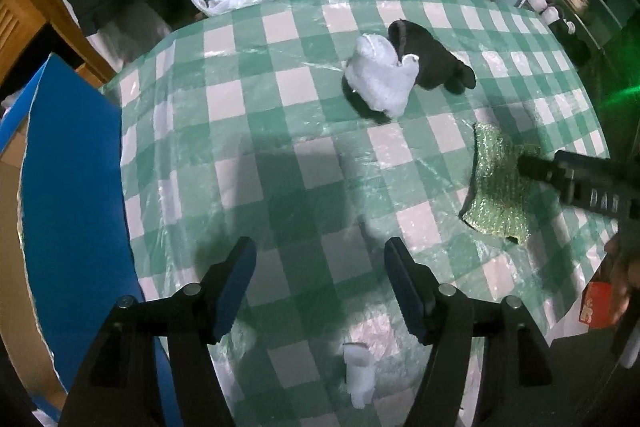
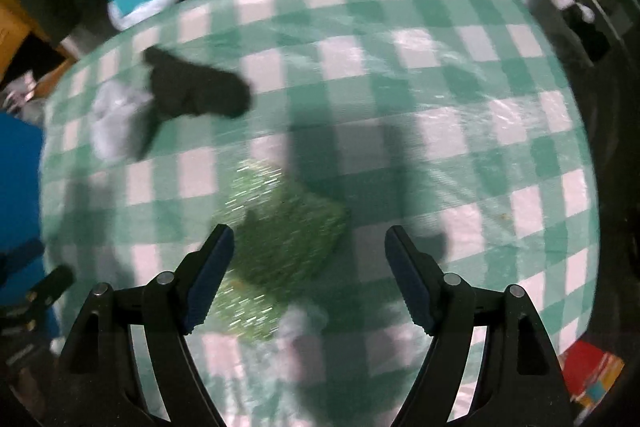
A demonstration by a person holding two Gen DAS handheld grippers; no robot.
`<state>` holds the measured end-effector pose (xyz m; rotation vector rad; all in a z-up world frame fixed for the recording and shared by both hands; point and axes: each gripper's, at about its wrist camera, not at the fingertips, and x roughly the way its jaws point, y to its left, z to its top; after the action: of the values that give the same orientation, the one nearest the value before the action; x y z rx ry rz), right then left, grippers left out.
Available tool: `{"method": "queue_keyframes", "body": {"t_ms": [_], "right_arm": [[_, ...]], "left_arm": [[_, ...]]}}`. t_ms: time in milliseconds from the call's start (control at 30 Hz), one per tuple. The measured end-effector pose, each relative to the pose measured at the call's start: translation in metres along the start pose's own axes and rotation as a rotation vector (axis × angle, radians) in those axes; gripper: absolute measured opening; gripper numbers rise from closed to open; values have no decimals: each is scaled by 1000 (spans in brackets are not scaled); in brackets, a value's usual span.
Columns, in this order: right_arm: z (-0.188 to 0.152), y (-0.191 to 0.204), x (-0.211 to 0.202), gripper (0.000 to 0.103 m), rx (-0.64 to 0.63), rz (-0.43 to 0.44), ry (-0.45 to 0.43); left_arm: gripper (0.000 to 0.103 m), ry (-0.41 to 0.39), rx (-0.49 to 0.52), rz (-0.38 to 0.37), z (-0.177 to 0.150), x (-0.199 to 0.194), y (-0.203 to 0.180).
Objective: Organize soft objects
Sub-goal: 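Grasp the green mesh scrubber with the right gripper while the left grasps the grey sock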
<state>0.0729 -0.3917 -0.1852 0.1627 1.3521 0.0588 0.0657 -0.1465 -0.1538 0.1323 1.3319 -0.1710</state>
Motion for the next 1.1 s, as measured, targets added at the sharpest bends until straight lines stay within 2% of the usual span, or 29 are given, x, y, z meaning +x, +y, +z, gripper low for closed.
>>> {"method": "queue_keyframes", "body": {"t_ms": [100, 233, 333, 600, 633, 667, 733, 767, 833, 933, 1000, 1067, 1100], "right_arm": [[0, 25, 4, 77, -60, 5, 18], [-4, 32, 21, 77, -85, -16, 58], [8, 35, 38, 78, -88, -39, 70], [9, 62, 53, 78, -110, -60, 36], [10, 63, 54, 75, -111, -53, 32], [-8, 59, 46, 73, -113, -49, 28], [-12, 64, 43, 54, -116, -34, 17], [-11, 65, 41, 50, -113, -22, 16], [-7, 66, 41, 32, -106, -8, 16], [1, 68, 37, 17, -93, 6, 4], [9, 67, 32, 15, -83, 17, -6], [23, 64, 28, 14, -71, 25, -18], [26, 63, 27, 14, -63, 32, -23]], "left_arm": [[68, 2, 3, -10, 2, 2, -2], [68, 5, 4, -15, 5, 5, -6], [68, 10, 3, -21, 8, 9, -7], [68, 19, -8, -71, 21, 19, -12], [68, 19, -6, -76, 23, 20, -13], [68, 18, -4, -78, 24, 21, -14], [68, 15, 0, -82, 29, 22, -16], [68, 13, 2, -85, 31, 23, -17], [68, 8, 4, -91, 36, 23, -19], [68, -3, -8, -112, 43, 24, -19], [70, -9, -18, -125, 48, 25, -19], [79, -21, -30, -130, 54, 25, -19], [79, -32, -35, -130, 57, 25, -19]]}}
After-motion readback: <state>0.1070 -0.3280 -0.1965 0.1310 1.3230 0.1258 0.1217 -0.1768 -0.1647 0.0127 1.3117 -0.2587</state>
